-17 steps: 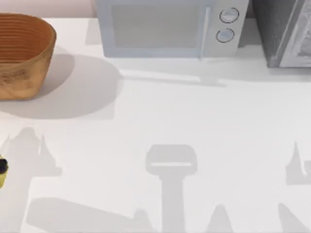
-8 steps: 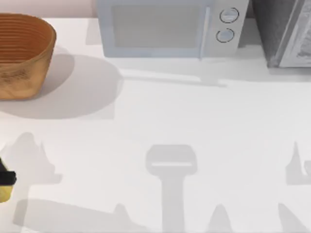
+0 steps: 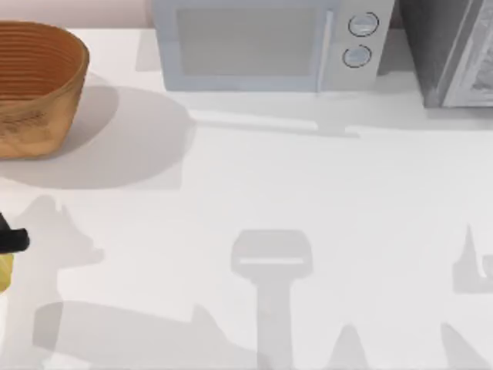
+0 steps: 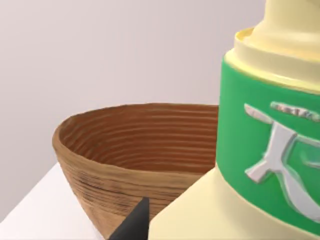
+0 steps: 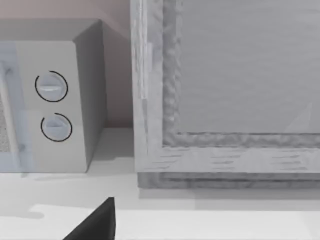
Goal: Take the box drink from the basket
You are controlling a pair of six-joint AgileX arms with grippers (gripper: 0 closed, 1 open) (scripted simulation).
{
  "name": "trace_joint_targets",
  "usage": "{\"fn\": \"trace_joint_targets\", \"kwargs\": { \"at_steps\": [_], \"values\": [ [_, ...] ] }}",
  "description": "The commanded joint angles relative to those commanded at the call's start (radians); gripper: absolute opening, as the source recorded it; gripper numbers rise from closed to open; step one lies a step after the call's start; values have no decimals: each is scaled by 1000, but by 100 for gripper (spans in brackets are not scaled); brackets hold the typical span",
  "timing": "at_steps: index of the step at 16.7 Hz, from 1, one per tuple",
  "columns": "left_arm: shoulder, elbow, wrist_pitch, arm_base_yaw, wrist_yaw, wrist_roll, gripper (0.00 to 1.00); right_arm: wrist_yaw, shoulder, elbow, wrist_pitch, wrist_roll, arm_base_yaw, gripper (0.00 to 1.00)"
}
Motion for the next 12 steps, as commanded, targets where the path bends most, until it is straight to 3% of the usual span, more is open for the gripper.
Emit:
{"fn": "trace_joint_targets", "kwargs": {
  "at_steps": [8,12],
  "values": [
    [476,68,429,-263,-612,38,0,0,0,0,0,0,0,100],
    [637,97,583,-365,-796,52,0,0,0,0,0,0,0,100]
  ]
}}
